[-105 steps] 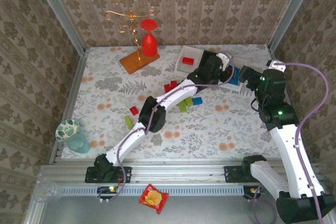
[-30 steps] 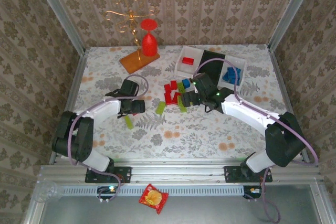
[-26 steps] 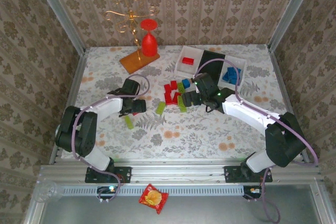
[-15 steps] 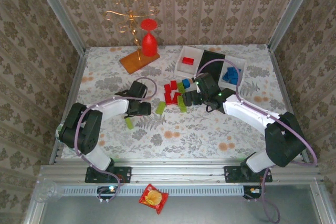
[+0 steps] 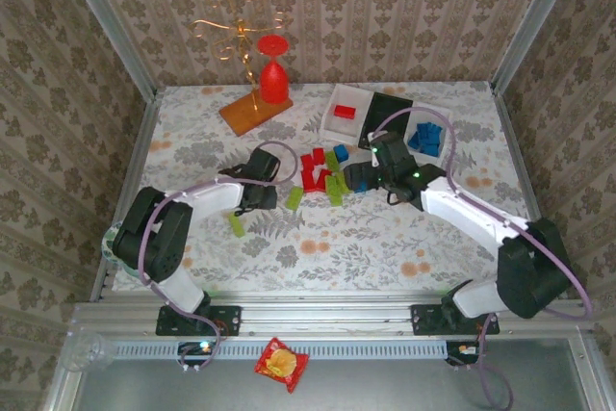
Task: Sort the legos into containers by color
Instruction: Pick up the lego from the middle-left of the table, then place the lego in the container.
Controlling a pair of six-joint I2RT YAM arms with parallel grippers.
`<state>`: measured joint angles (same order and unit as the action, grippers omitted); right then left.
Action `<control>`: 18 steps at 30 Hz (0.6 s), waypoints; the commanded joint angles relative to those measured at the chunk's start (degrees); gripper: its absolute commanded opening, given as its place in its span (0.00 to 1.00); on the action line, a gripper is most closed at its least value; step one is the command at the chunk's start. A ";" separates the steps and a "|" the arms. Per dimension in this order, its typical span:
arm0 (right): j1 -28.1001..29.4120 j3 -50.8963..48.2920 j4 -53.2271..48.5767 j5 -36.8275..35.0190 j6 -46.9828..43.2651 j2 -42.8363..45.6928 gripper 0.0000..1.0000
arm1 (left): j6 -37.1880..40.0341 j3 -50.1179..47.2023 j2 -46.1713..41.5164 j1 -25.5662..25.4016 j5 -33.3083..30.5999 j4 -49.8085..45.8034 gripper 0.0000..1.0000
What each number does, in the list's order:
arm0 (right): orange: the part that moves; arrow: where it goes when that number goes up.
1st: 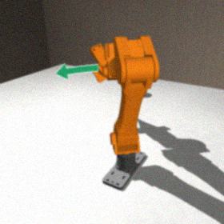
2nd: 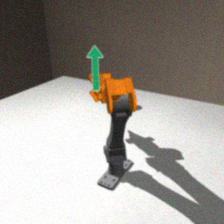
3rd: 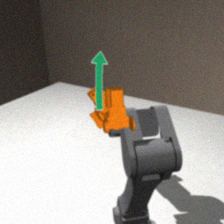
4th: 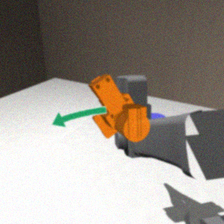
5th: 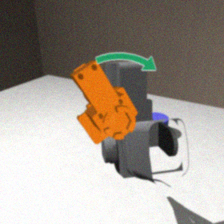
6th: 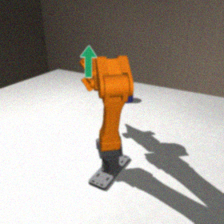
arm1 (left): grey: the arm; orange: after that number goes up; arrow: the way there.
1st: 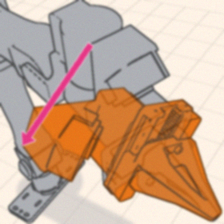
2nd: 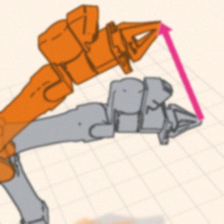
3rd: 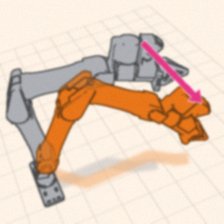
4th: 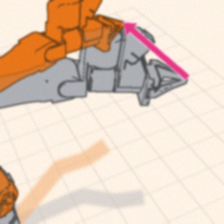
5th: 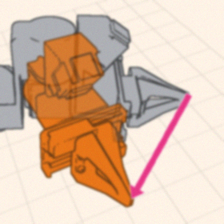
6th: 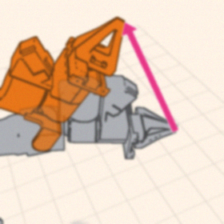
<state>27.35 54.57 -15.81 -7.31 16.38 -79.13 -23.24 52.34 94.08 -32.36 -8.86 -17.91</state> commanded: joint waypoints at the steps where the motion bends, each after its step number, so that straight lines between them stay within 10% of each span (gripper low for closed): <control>1: -2.38 -1.77 2.33 -3.56 2.83 5.25 1.00 | 1.92 5.62 -2.75 -1.72 -0.53 8.92 0.26; 18: -4.26 -5.03 7.56 -7.25 6.84 11.34 1.00 | 14.13 51.97 32.96 -5.70 5.49 14.72 0.25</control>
<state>23.40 50.87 -8.80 -12.67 22.17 -69.95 -12.36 97.32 123.00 -37.60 -4.93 -1.48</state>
